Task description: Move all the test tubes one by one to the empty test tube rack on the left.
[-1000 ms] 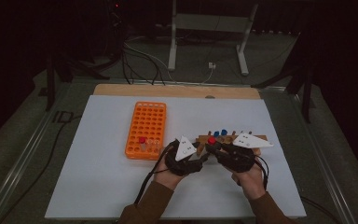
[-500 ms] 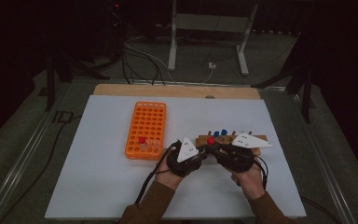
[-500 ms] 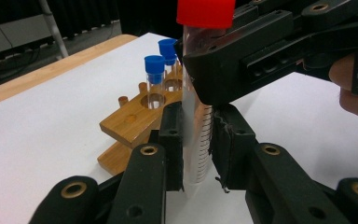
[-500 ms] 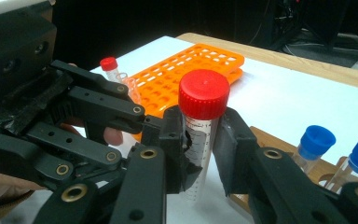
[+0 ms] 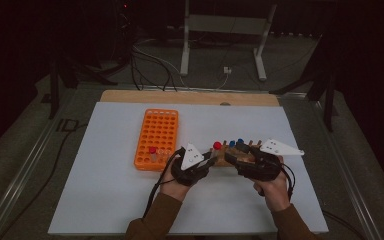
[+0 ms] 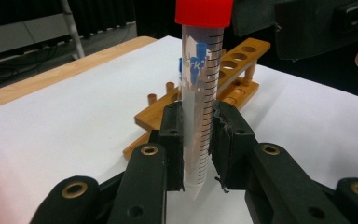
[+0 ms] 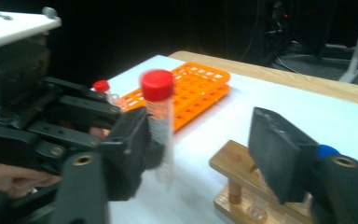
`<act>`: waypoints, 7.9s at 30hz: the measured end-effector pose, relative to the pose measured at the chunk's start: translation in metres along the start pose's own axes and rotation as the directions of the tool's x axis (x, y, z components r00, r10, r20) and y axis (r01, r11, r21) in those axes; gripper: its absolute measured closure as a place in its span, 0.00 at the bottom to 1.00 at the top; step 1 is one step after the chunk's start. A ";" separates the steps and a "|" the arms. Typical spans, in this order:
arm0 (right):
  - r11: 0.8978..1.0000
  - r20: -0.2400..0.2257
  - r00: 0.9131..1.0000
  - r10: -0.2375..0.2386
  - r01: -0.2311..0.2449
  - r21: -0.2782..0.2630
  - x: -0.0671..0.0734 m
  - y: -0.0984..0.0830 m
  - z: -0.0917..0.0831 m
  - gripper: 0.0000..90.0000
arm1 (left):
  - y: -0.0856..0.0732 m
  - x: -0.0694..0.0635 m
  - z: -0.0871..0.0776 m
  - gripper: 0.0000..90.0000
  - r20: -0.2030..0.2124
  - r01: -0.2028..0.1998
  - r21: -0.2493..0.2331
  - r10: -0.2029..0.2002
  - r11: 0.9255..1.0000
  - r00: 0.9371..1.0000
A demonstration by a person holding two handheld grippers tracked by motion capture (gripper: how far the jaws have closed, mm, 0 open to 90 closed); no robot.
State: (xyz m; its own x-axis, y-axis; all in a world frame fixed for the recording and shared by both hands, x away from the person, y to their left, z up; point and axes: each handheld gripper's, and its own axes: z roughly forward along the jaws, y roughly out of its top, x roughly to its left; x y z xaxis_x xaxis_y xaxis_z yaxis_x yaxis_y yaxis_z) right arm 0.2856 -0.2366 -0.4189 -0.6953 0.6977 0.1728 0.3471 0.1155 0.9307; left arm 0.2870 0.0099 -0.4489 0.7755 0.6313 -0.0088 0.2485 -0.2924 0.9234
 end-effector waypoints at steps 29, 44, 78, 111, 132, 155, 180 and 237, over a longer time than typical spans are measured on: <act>0.998 0.190 0.981 0.047 -0.055 0.035 -0.022 -0.006 -0.001 0.00 | -0.009 0.038 -0.061 0.84 -0.080 0.078 -0.068 -0.084 0.995 0.993; 0.998 0.205 0.977 0.060 -0.066 0.023 -0.024 -0.006 -0.005 0.00 | -0.017 0.058 -0.092 0.84 -0.128 0.105 -0.078 -0.114 0.991 0.985; 0.997 0.211 0.975 0.071 -0.075 0.010 -0.027 -0.006 -0.008 0.00 | -0.056 0.102 -0.120 0.84 -0.318 0.183 -0.120 -0.212 0.976 0.924; 0.996 0.233 0.969 0.077 -0.083 0.015 -0.035 -0.010 -0.007 0.00 | -0.085 0.099 -0.089 0.85 -0.357 0.167 0.174 -0.095 0.971 0.929; 0.994 0.251 0.968 -0.022 -0.005 0.107 -0.047 -0.016 0.005 0.42 | -0.079 0.105 -0.118 0.54 -0.248 0.276 -0.067 -0.284 0.959 0.926; 0.989 0.241 0.966 -0.091 0.060 0.132 -0.046 -0.020 0.027 0.86 | -0.062 0.099 -0.118 0.01 -0.262 0.308 -0.136 -0.334 0.942 0.906; 0.998 0.199 0.978 -0.055 0.061 -0.022 -0.023 0.016 -0.011 0.85 | -0.015 0.064 -0.090 0.01 -0.266 0.121 -0.110 -0.147 0.987 0.953; 0.997 0.016 0.997 0.077 -0.077 -0.006 -0.004 0.012 0.004 0.31 | 0.008 0.007 -0.010 0.87 0.006 0.004 -0.003 -0.004 1.000 1.000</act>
State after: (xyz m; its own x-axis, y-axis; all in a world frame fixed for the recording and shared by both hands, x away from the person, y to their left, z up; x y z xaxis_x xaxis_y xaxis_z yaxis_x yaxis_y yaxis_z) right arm 0.2951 -0.2351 -0.4096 -0.6565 0.7156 0.2386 0.3957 0.0574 0.9166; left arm 0.2885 0.0186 -0.4381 0.7780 0.6281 -0.0144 0.2498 -0.2882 0.9244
